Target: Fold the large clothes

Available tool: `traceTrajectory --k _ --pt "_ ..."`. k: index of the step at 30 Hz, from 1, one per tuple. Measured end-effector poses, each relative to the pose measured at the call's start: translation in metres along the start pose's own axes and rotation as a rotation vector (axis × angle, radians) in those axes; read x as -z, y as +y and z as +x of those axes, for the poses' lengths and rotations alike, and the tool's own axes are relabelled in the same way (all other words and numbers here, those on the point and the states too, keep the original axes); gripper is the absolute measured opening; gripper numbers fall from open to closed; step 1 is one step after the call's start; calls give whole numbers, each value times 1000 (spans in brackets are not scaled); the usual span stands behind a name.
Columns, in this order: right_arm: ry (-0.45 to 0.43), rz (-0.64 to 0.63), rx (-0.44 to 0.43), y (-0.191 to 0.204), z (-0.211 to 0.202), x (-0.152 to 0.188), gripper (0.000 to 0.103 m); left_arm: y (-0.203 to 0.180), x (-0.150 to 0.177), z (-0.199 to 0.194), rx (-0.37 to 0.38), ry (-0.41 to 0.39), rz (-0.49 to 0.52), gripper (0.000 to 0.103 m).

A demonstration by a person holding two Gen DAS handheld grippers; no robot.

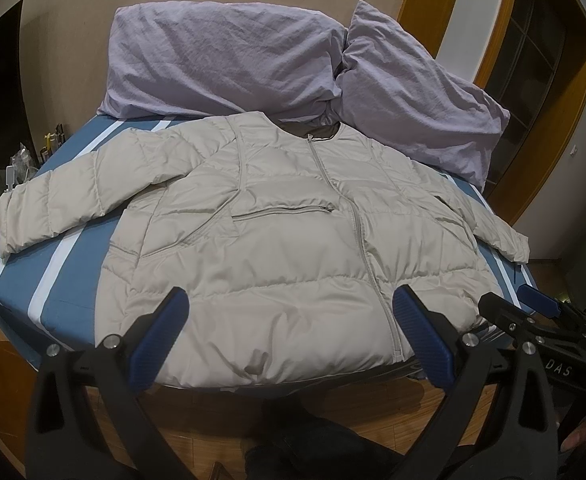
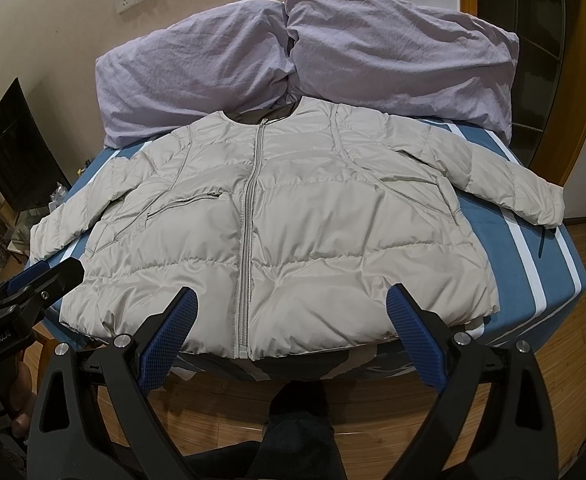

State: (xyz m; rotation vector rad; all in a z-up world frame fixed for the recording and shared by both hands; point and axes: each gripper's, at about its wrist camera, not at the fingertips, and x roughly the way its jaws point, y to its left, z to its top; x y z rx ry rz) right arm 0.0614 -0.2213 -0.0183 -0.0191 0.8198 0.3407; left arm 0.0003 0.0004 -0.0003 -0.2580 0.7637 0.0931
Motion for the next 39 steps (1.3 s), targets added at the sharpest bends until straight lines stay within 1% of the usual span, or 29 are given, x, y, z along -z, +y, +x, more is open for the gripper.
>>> traceTrajectory --k 32,39 --pt "4 6 -1 -1 4 -1 97 0 0 0 2 4 0 101" --pt "13 16 3 -5 9 -3 97 7 2 11 3 9 -1 101"
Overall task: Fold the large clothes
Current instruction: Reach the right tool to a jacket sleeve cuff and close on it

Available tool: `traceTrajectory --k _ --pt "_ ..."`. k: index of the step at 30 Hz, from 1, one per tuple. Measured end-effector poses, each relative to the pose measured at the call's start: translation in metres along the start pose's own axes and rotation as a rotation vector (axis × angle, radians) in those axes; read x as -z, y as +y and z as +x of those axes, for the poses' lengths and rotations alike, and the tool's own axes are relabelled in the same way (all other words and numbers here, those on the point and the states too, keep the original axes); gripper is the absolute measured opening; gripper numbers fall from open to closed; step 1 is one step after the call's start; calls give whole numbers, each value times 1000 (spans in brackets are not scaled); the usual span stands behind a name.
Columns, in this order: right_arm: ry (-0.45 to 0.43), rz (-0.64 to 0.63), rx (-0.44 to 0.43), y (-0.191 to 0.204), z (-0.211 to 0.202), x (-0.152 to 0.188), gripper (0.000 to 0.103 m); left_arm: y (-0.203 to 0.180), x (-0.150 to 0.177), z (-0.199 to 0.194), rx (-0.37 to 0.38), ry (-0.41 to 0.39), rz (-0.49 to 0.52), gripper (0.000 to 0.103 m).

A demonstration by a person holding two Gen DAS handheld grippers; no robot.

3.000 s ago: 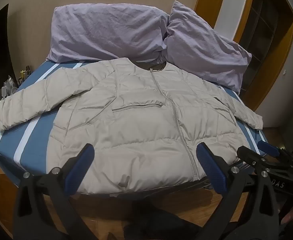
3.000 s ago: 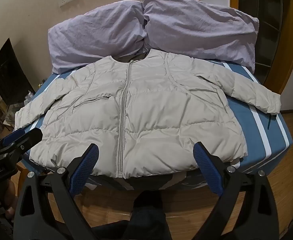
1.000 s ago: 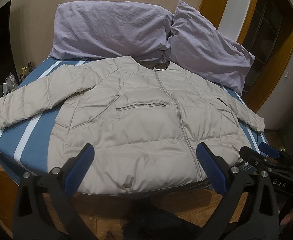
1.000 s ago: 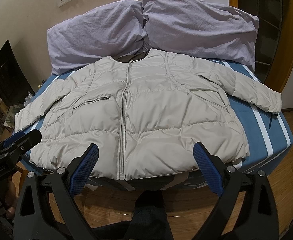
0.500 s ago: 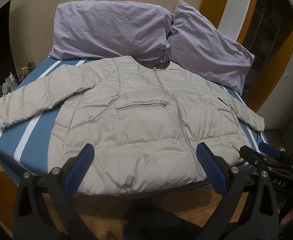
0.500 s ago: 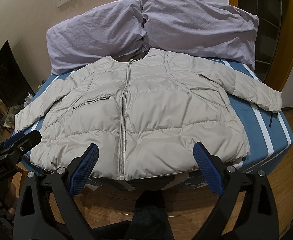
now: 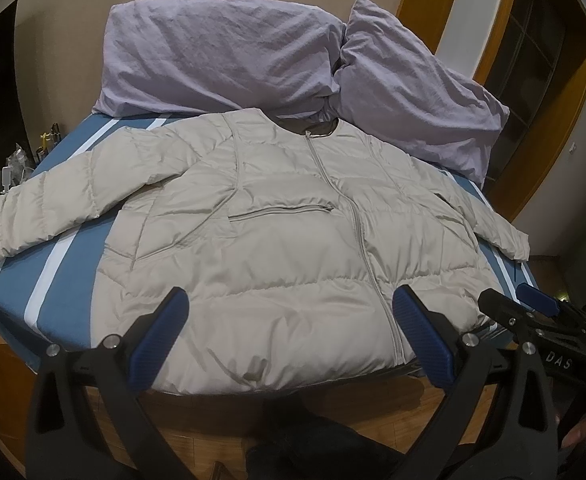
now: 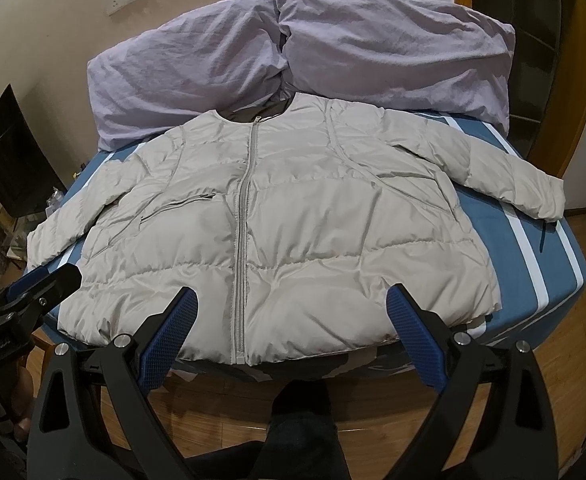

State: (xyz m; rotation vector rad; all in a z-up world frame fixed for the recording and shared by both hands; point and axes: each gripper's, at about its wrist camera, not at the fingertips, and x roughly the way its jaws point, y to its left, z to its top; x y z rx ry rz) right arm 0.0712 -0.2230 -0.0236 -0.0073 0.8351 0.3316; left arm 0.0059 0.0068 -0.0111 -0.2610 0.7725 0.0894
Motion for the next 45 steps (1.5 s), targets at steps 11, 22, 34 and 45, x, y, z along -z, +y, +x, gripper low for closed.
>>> traceTrajectory --k 11,22,34,45 --pt "25 64 53 -22 22 -18 97 2 -13 26 -1 38 -30 101" --pt "65 358 231 -149 76 -65 96 13 -48 74 -95 75 12 101" --pt "92 708 499 -315 117 -97 74 17 -81 122 -119 104 64 101" --pt "160 930 545 -397 133 -86 59 33 -87 137 -143 137 24 101"
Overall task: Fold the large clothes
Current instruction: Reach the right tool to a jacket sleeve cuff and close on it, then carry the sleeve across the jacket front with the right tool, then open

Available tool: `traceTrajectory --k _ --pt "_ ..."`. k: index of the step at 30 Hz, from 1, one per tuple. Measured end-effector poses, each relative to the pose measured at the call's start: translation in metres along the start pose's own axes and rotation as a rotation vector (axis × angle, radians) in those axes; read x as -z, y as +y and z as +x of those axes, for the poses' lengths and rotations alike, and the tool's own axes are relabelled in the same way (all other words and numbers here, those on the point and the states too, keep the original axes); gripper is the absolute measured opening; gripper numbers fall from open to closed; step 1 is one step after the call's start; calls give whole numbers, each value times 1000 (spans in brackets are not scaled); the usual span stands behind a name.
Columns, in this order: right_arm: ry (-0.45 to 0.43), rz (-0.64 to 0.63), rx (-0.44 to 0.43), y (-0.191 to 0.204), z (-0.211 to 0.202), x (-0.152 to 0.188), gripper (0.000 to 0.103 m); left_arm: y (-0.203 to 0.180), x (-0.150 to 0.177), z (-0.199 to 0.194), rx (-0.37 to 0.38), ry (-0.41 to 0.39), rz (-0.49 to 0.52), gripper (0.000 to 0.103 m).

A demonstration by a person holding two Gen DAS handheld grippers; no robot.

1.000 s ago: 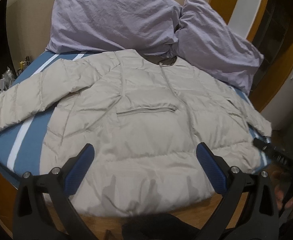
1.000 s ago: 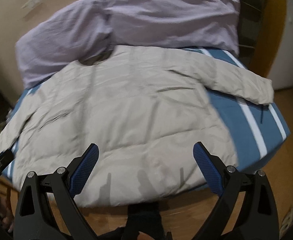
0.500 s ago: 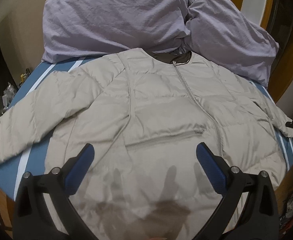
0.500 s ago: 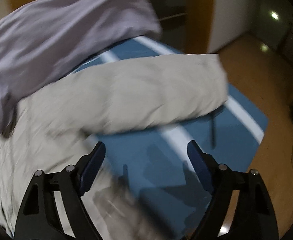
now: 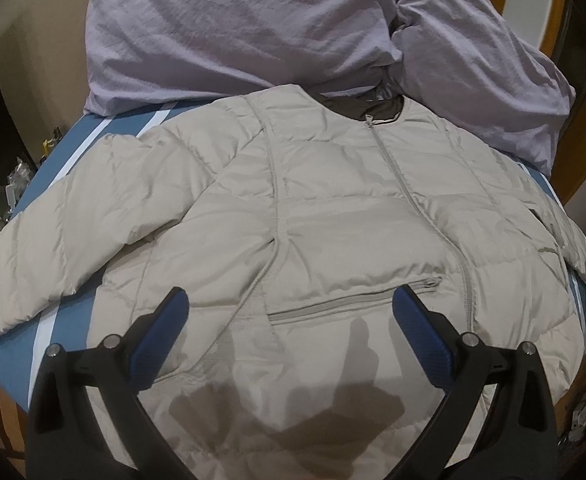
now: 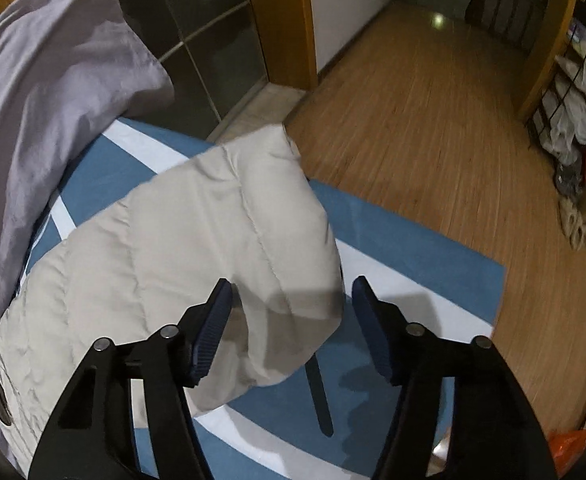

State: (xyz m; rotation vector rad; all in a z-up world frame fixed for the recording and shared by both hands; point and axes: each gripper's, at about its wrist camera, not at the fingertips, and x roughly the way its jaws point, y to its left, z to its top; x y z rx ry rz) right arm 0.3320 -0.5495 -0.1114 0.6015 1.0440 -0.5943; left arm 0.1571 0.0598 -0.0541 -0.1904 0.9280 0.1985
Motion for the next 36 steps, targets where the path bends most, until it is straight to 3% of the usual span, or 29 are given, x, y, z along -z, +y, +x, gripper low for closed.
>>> traceTrajectory --k 5,7,9,15,21,26,32,36 --pt "13 -5 -58 -6 4 6 39 3 -1 2 -4 4 -13 101" --pt "1 -28 -59 -4 -2 9 25 3 -1 2 -3 4 -15 101" --pt "-17 -58 -49 7 -7 7 18 2 0 1 -2 3 -19 101" --pt "-134 -175 -32 45 -41 4 15 6 1 -3 5 -13 -33 101" --pt "-203 -367 -176 120 -85 21 14 13 5 -11 8 -31 -60 101" --pt "-184 -517 -285 190 -102 60 14 23 11 -20 -9 -46 -88 101" --pt "-101 -696 -381 264 -105 123 14 45 19 -29 -45 -55 -144 101" --pt "-38 -767 -412 288 -106 168 14 59 23 -34 -64 -61 -179 101"
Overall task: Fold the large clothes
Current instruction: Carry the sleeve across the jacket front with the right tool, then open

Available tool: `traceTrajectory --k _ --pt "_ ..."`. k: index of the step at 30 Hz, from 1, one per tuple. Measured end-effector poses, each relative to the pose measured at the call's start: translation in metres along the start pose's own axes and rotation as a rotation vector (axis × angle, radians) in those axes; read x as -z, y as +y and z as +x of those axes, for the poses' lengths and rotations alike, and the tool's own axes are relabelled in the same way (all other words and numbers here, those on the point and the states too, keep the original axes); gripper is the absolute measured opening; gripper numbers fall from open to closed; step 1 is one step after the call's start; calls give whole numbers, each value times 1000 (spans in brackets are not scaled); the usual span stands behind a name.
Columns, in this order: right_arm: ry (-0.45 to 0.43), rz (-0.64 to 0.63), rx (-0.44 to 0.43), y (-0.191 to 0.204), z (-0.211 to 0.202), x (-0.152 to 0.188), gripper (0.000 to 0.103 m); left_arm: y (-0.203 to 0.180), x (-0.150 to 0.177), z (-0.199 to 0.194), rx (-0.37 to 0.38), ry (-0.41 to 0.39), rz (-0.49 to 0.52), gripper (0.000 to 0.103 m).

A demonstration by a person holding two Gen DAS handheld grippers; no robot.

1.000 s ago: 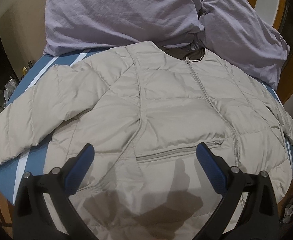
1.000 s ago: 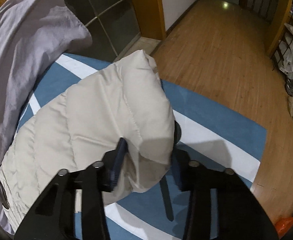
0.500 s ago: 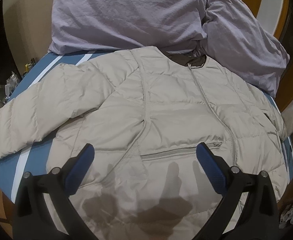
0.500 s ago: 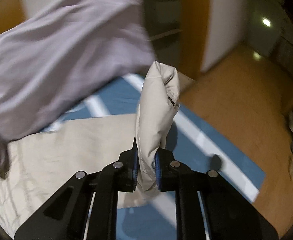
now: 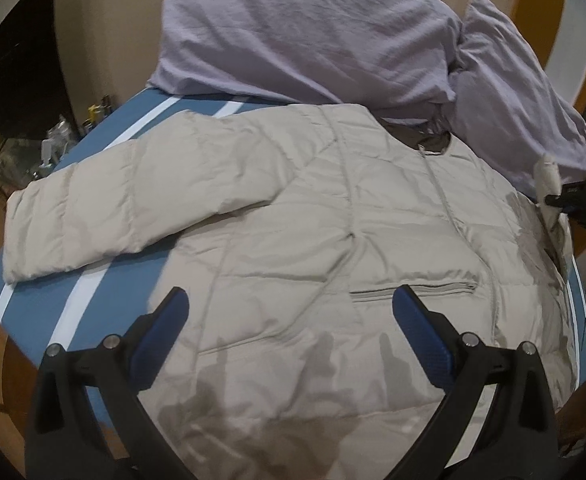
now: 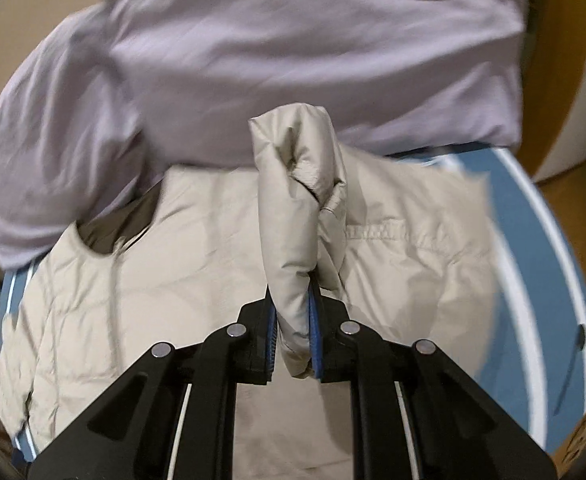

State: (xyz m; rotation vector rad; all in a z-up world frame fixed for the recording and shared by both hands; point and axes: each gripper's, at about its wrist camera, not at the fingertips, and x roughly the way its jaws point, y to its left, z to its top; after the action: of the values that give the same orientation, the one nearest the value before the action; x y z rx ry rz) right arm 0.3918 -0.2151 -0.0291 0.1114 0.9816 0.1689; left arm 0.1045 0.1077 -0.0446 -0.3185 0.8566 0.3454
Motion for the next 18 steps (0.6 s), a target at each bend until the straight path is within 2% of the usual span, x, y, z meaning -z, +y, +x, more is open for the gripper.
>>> traceTrajectory --k 5,10,16,18 --pt "61 -93 -122 65 9 21 14 13 2 -4 -20 -7 -28 101" --pt "104 -149 -218 110 7 33 14 23 1 -7 -39 -14 -48 101" --pt "140 -178 -268 150 14 49 14 33 -1 -11 -63 -26 -66 101" --pt "160 -202 -260 159 22 55 15 38 -2 -11 -75 -29 -77 101"
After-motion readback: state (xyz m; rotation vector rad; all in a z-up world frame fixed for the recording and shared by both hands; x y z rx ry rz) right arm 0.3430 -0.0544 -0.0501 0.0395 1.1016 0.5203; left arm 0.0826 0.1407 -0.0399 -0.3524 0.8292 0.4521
